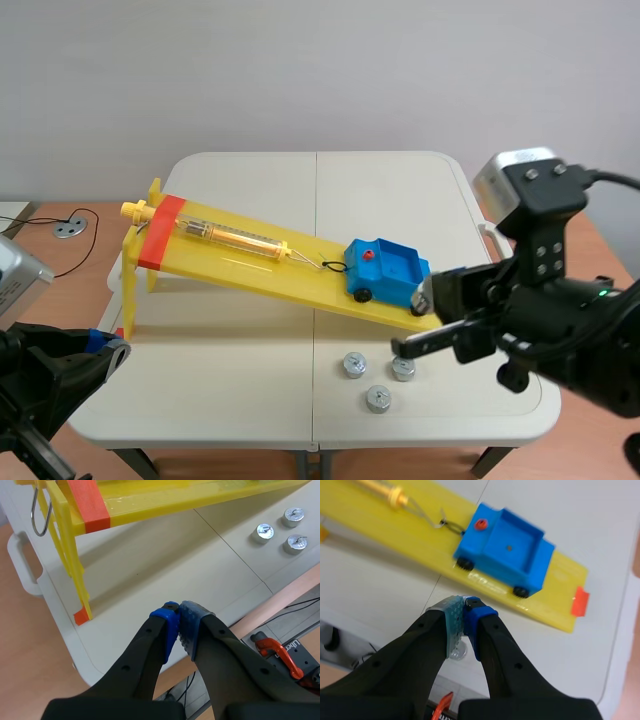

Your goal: Place the four metal weights on the blue cart on the ramp.

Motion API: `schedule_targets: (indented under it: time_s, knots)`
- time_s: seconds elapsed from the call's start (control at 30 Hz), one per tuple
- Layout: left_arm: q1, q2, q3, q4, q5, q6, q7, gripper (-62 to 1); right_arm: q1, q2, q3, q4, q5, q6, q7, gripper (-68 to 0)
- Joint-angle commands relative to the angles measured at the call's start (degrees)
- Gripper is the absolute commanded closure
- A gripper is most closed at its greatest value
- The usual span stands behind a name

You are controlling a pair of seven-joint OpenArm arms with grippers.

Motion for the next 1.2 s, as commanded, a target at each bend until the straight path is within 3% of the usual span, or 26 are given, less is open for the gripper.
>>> schedule_targets:
  time_s: [0.0,0.2,0.57,1.17]
  knots:
    - [-1.1,0.6,-0.4,2.6,-3.0,-1.0,-5.9,-2.7,3.9,-0.2,1.9,3.9,4.6,-1.9,7.1,-0.6]
    - [-1.1,0.6,-0.4,2.6,-3.0,-1.0,-5.9,-2.7,9.6,-4.8,5.0,0.8,5.7,-1.9,7.1,-0.6]
    - [-1.1,0.6,-0.4,2.6,-3.0,-1.0,-5.9,-2.7,22.1,-11.4,5.0,-14.1,7.2,-0.6,7.5,-0.6]
    - [-1.1,0.6,-0.4,2.6,-3.0,-1.0,-5.9,-2.7,32.7,-14.1,5.0,-28.5,6.2,0.0,10.4,-0.6]
